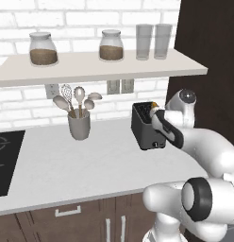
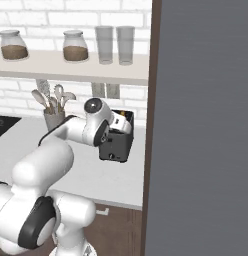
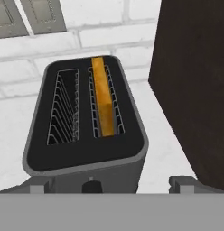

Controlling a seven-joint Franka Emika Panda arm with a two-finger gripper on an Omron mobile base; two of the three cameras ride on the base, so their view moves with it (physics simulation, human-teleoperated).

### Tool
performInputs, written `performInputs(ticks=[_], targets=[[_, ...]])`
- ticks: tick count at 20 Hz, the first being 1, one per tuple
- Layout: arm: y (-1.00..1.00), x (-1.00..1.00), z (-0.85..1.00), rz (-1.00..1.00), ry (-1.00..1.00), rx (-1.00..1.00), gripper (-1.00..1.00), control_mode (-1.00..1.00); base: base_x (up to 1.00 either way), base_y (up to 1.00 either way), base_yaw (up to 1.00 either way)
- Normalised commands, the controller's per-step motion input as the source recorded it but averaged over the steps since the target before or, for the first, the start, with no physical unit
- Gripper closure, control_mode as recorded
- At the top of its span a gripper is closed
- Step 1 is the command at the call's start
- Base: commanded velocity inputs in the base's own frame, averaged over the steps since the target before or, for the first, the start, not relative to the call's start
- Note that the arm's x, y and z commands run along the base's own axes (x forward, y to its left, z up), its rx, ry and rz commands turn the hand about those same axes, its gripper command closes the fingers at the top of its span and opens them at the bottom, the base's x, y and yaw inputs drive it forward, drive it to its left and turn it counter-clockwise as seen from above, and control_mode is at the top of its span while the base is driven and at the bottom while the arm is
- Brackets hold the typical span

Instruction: Start the toaster. Once the lever pops up, take the bread to the plate on the dining counter.

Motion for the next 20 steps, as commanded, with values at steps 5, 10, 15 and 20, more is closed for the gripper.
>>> performInputs(ticks=[5,10,15,20], targets=[[-0.11,0.24,-0.32,0.0,0.0,0.0,-1.0,-1.0,0.0,0.0,0.0],[-0.07,0.33,-0.16,0.0,-0.01,0.0,-1.0,-1.0,0.0,0.0,0.0],[-0.01,0.41,-0.04,0.0,0.0,0.0,-1.0,-1.0,0.0,0.0,0.0],[-0.01,0.43,-0.03,0.0,0.0,0.0,-1.0,-1.0,0.0,0.0,0.0]])
